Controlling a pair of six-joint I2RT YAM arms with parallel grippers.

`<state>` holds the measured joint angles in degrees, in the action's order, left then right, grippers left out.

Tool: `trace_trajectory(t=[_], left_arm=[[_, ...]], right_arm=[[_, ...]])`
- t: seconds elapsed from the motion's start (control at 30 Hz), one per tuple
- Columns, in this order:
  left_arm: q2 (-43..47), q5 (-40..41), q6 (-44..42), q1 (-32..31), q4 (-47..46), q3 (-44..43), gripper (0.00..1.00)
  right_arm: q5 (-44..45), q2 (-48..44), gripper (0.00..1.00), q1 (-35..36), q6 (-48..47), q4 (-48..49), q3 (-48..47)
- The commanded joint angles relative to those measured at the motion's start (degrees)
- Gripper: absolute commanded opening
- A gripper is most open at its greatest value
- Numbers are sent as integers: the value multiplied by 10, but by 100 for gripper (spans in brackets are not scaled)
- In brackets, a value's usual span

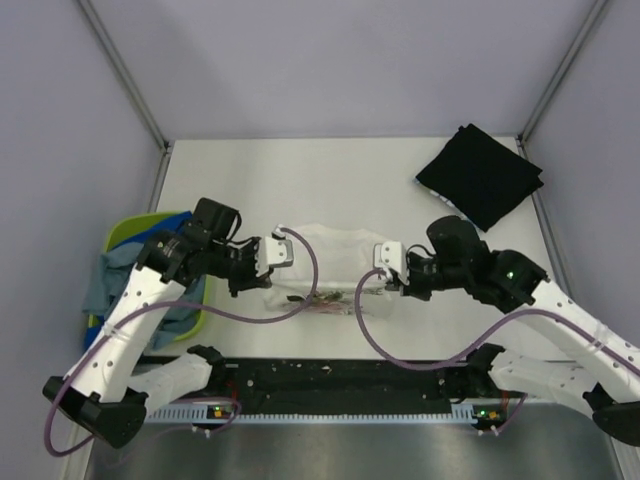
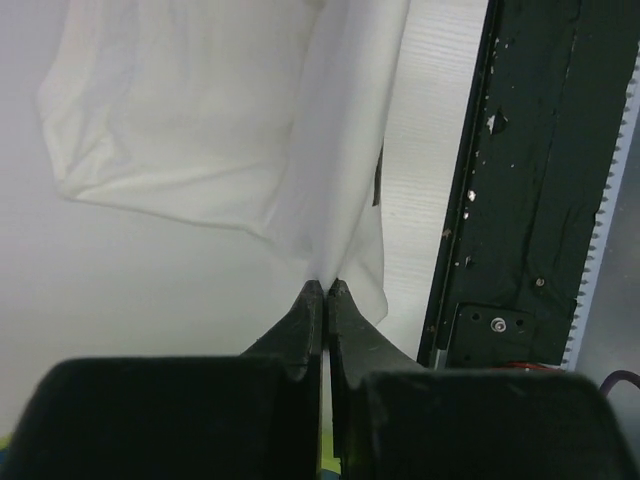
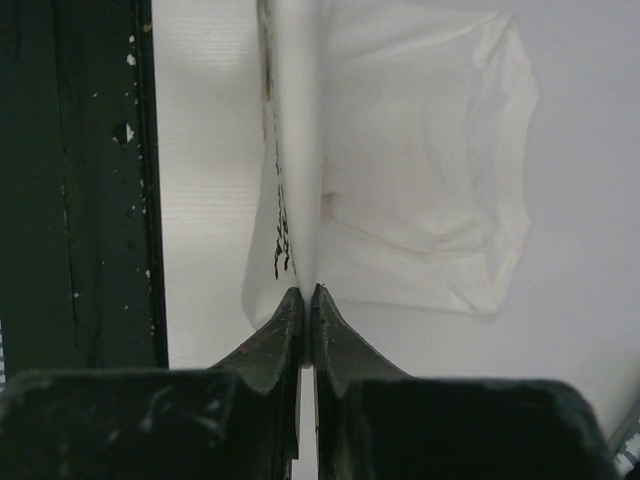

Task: Fold and stack the t-shirts
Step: Fold the long partially folded tshirt into a neat square

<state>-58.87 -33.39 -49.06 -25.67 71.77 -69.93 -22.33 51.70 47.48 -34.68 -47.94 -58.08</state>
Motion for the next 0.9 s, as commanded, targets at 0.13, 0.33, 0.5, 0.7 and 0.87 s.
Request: trace_trajectory(t=[0.13,0.33,0.5,0.7,0.87], left_arm=[[-68,134,88,2,-129,-34,0],[-192,192,81,18,-203,-91,0],[-311,227,78,30,-231,-140,0],[-441,251,86,40,-225,-219,0],[-505,257,91,42,-250,-252,0]], right_arm=[[-3,103,0,-140,22,32,-72],[1,218,0,-219,37,107,-88],[25,329,0,-245,29,142,-120],[57,436,0,-254,13,150,-172],[87,481,0,-258,0,151,-204]])
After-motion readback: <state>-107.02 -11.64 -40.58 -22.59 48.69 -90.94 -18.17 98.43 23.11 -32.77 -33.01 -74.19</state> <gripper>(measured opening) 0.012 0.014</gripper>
